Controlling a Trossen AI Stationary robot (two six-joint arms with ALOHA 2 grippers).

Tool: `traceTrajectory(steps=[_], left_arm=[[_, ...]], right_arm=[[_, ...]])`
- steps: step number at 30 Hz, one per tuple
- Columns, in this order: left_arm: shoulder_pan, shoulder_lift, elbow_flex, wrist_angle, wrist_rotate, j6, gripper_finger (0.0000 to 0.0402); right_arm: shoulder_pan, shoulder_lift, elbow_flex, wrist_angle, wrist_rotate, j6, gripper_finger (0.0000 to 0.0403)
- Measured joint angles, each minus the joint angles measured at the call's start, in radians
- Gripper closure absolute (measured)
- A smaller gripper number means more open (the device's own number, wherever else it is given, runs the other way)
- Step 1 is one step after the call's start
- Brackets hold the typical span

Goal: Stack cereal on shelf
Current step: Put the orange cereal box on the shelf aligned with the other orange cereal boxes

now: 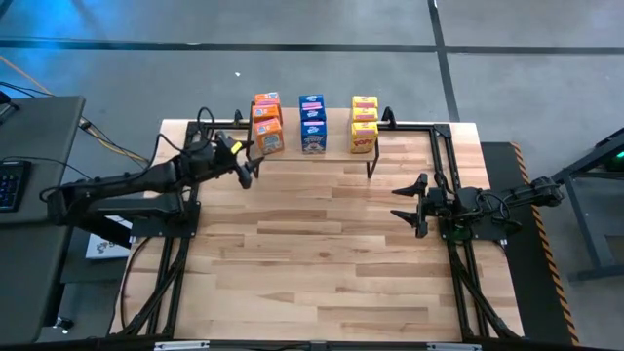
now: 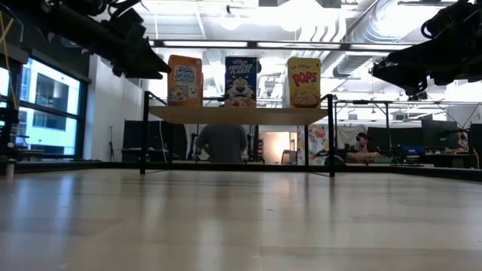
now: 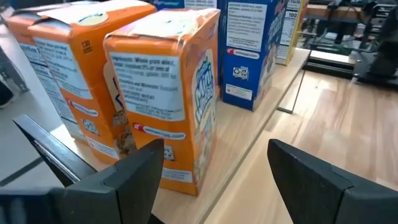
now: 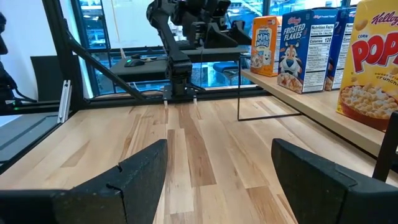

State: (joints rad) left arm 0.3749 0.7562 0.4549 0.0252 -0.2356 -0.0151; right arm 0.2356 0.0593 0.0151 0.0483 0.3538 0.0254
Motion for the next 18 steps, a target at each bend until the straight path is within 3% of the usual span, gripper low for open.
traceTrajectory(steps=[18], left_arm=[[-0.097,0.11,0.0,0.114,-0.026,-0.005,0.0123]], right_arm=[[0.0,0.0,0.0,0.0,-0.003,0.0,0.0123]])
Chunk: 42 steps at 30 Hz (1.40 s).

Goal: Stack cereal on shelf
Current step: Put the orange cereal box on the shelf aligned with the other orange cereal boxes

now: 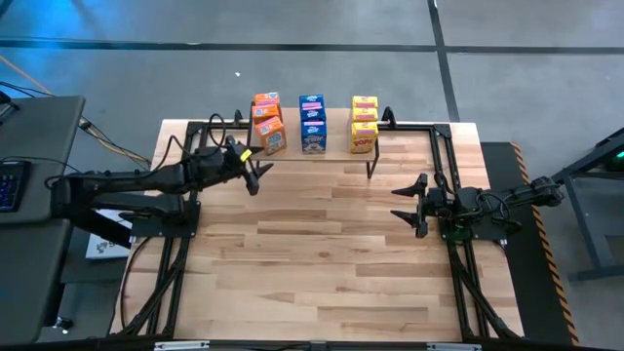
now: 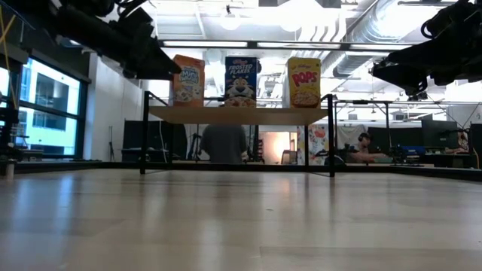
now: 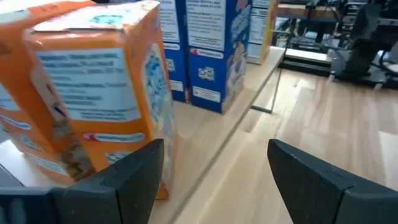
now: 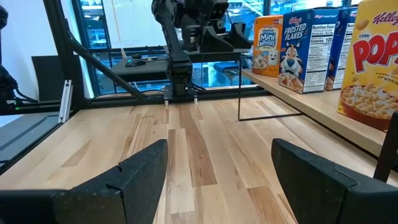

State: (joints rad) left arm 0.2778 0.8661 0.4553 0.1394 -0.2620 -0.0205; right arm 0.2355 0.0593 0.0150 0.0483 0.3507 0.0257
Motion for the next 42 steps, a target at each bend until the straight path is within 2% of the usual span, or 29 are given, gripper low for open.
traceTrajectory(steps=[8,22,42], left_arm=[[-0.087,0.016,0.0,0.051,-0.063,0.0,0.0123],[-0.052,0.132,0.0,0.207,-0.033,0.031,0.0123],[-0.041,0.133,0.0,0.146,-0.197,0.021,0.0123]], right_arm=[[0.0,0.0,0.0,0.0,0.0,0.0,0.0123],[0.0,0.0,0.0,0.0,0.004,0.0,0.0123],[0.0,0.0,0.0,0.0,0.003,0.0,0.0123]])
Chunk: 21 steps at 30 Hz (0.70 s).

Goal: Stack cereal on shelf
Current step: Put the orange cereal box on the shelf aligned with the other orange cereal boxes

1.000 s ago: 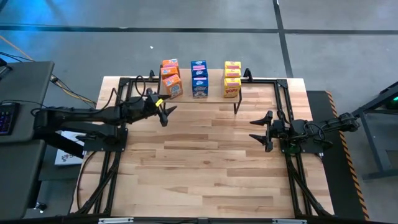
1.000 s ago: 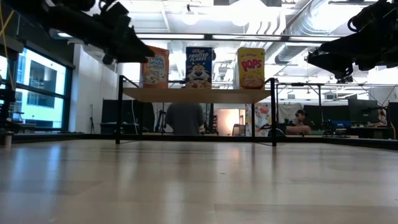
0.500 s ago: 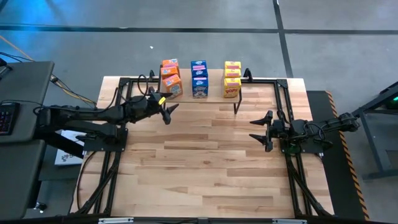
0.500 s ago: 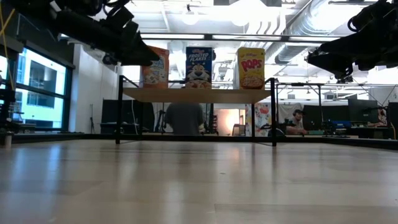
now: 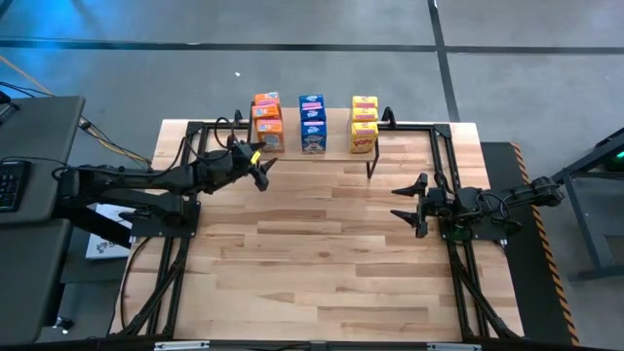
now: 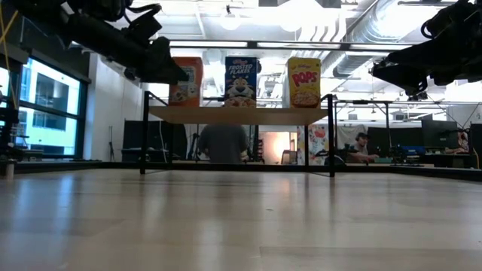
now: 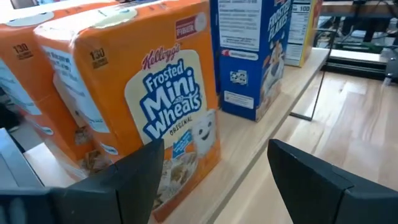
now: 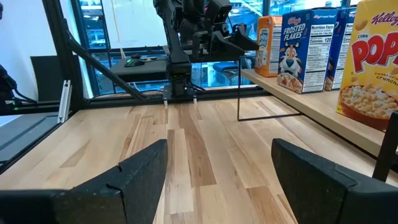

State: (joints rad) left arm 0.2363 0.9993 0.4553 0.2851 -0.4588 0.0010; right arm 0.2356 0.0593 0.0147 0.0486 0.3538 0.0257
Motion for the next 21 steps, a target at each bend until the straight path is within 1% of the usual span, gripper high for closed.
traceTrajectory(steps=[3,7,10,13,16,21], left_arm=[[-0.008,0.0,0.0,0.01,0.001,-0.015,0.0123],[-0.047,0.0,0.0,0.048,0.002,-0.034,0.0123],[-0.081,0.021,0.0,0.118,0.002,-0.033,0.0123],[-0.107,0.069,0.0,0.189,-0.016,-0.032,0.0123],[-0.14,0.132,0.0,0.26,-0.087,-0.034,0.0123],[-0.219,0.215,0.016,0.357,-0.288,0.012,0.0123]], right_arm=[[0.0,0.0,0.0,0.0,0.0,0.0,0.0123],[0.0,0.0,0.0,0.0,-0.004,0.0,0.0123],[0.0,0.0,0.0,0.0,-0.004,0.0,0.0123],[0.0,0.0,0.0,0.0,-0.004,0.0,0.0123],[0.0,0.0,0.0,0.0,-0.003,0.0,0.0123],[0.0,0.0,0.0,0.0,-0.003,0.0,0.0123]])
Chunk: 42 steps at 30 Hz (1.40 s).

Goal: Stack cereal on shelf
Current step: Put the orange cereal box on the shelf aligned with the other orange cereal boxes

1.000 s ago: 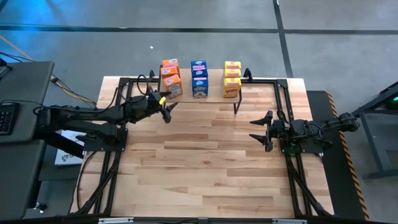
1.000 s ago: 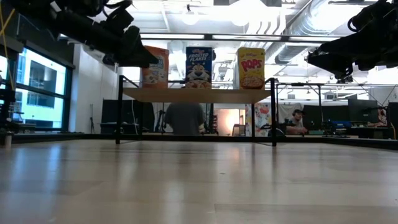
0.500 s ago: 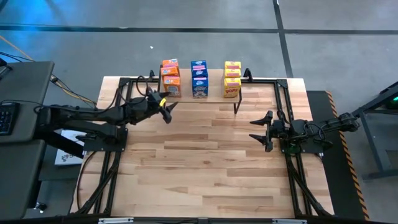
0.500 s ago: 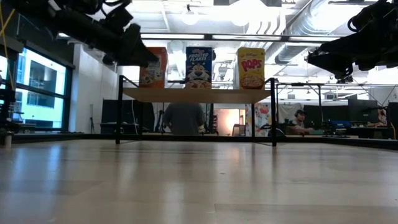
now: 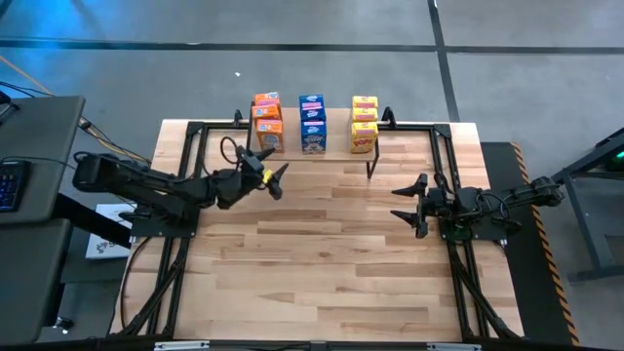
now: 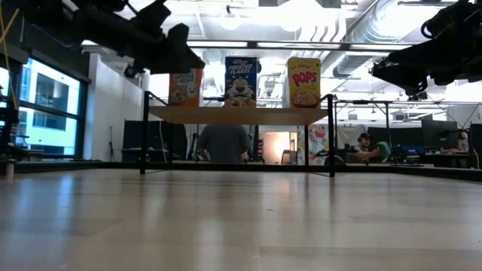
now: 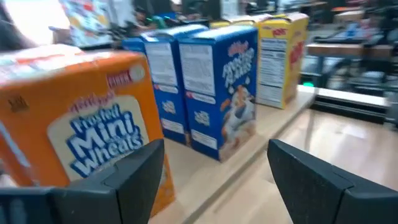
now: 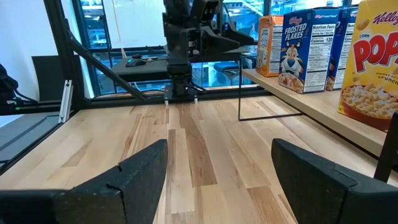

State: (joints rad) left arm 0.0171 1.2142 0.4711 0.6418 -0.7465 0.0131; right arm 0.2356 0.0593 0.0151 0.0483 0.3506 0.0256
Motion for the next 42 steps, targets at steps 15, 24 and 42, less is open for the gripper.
traceTrajectory(steps=[15,24,42], left_arm=[[-0.053,0.139,0.108,0.019,-0.158,0.051,0.0215],[-0.02,0.148,0.107,0.039,-0.135,0.06,0.0272],[0.113,0.148,0.107,0.06,0.053,0.043,0.0294]], right_arm=[[0.0,0.0,0.0,0.0,0.001,0.0,0.0123],[0.0,0.0,0.0,0.0,0.004,0.0,0.0123],[0.0,0.0,0.0,0.0,0.004,0.0,0.0123]])
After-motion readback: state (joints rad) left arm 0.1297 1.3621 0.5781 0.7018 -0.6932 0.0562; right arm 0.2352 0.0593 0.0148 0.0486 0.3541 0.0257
